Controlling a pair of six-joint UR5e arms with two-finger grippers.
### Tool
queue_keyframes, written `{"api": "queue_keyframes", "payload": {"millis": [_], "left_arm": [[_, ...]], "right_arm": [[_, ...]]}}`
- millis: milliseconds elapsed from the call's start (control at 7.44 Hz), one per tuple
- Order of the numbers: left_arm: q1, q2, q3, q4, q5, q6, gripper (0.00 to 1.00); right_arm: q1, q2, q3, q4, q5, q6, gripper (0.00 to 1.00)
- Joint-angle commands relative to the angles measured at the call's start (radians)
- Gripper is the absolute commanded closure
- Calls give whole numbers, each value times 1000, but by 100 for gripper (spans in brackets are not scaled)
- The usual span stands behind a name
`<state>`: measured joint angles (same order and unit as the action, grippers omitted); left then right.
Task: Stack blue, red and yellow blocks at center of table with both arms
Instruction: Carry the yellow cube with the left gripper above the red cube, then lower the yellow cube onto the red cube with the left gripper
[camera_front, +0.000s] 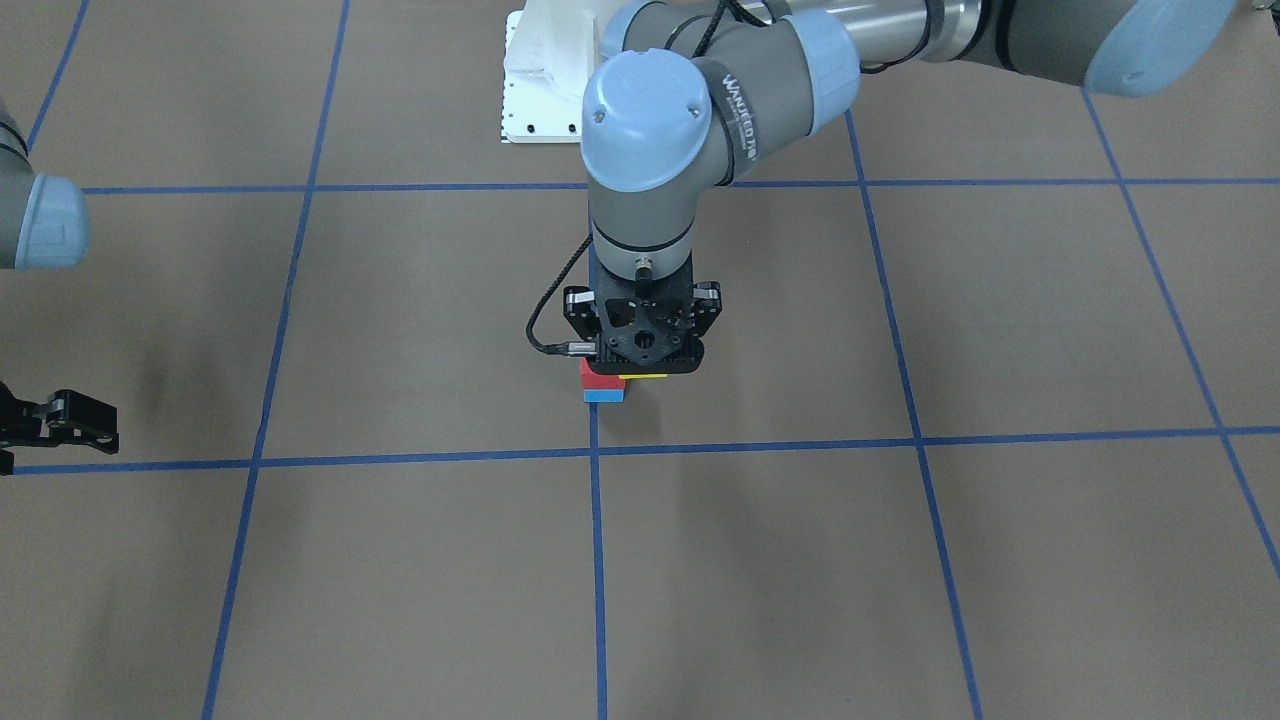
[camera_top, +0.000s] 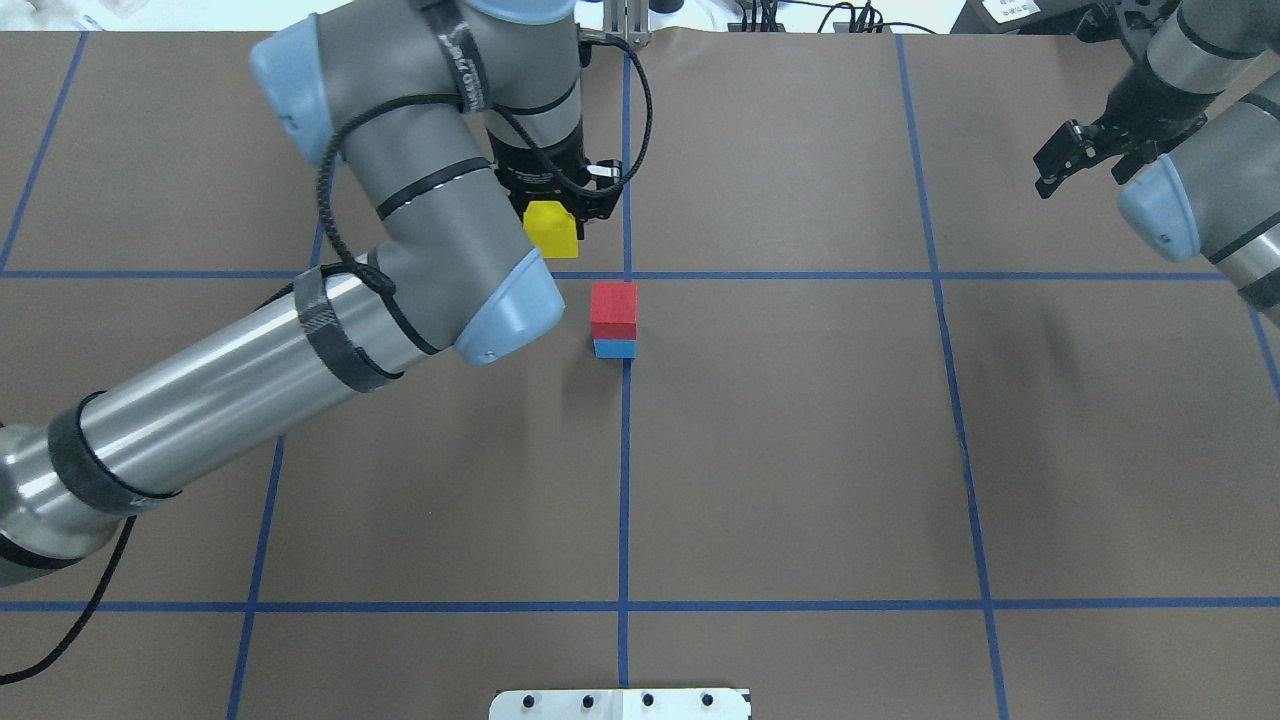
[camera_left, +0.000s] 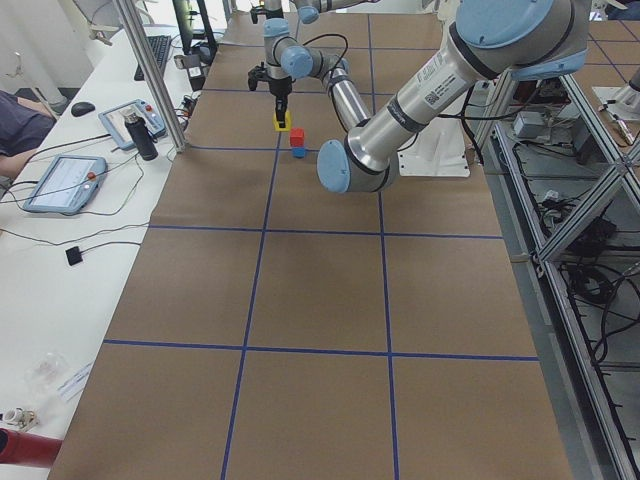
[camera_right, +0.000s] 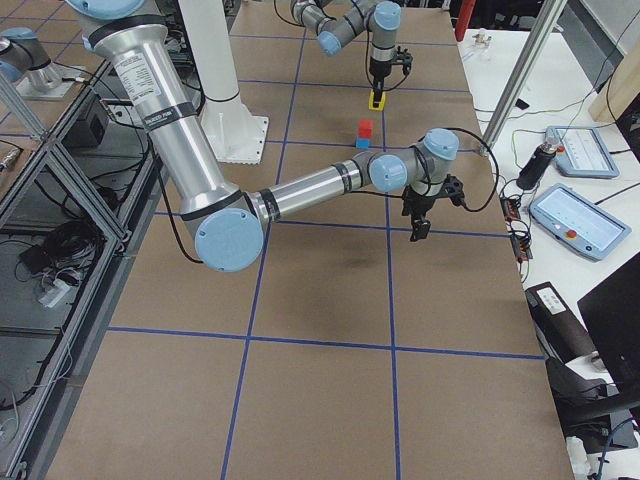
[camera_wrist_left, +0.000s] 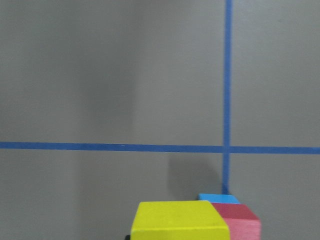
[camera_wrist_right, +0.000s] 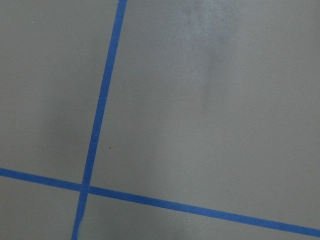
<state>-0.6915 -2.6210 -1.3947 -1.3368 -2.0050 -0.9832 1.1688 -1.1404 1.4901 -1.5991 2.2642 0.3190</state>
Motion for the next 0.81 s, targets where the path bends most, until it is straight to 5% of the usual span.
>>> {"api": "queue_keyframes", "payload": {"millis": [0, 672], "left_arm": [[41, -7, 40, -33, 12, 12, 100], [63, -1, 54, -56, 12, 12, 100]], "right_arm": [[0, -1, -1, 1, 0, 0, 1], [0, -1, -1, -1, 0, -1, 1]]}}
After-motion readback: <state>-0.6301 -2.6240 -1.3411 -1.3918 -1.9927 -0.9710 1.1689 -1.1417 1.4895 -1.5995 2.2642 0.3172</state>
